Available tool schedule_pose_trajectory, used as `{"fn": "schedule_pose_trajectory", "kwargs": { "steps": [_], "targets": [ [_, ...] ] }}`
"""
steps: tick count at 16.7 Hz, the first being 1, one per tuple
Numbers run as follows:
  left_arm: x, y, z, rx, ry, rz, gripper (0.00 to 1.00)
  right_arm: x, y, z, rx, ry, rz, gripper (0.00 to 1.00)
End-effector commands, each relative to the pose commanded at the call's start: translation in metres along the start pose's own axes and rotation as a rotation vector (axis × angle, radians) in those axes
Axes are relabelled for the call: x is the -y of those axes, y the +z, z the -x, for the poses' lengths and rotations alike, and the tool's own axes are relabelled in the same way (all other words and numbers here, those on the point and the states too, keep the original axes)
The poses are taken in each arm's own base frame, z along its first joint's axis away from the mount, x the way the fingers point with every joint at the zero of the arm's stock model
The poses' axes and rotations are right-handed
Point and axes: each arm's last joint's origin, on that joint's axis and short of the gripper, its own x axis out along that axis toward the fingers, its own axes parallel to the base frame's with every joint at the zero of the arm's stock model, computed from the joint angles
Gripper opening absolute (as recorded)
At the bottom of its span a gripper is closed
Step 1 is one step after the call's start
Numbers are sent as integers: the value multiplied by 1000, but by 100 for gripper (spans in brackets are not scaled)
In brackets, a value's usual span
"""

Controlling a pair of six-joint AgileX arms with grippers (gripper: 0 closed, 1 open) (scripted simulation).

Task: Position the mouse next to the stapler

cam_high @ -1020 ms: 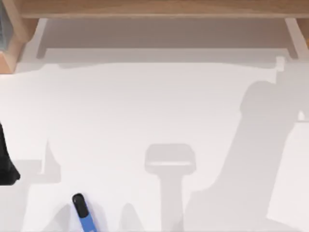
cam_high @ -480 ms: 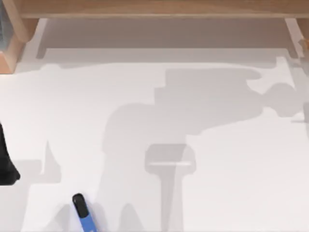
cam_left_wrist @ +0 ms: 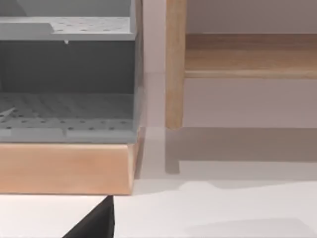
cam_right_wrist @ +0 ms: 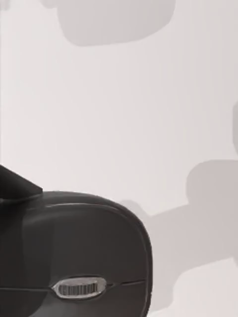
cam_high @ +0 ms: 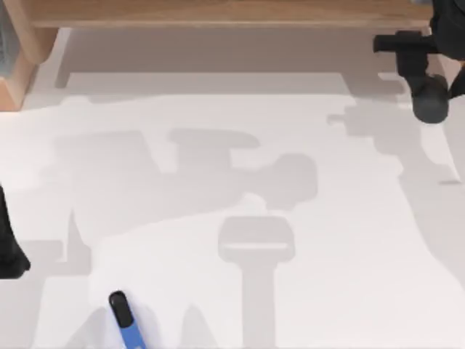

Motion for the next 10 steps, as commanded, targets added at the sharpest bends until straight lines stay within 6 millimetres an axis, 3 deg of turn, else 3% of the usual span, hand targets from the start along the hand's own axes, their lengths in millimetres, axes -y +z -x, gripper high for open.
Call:
{"fn": "schedule_pose_trajectory", "kwargs": {
  "steps": [5,10],
  "targets": [
    [0,0,0,0,0,0,100,-114,-74,-25,-40,14,18,0],
    [0,0,0,0,0,0,100,-192,-166,-49,-66,20,60,0]
  ]
}}
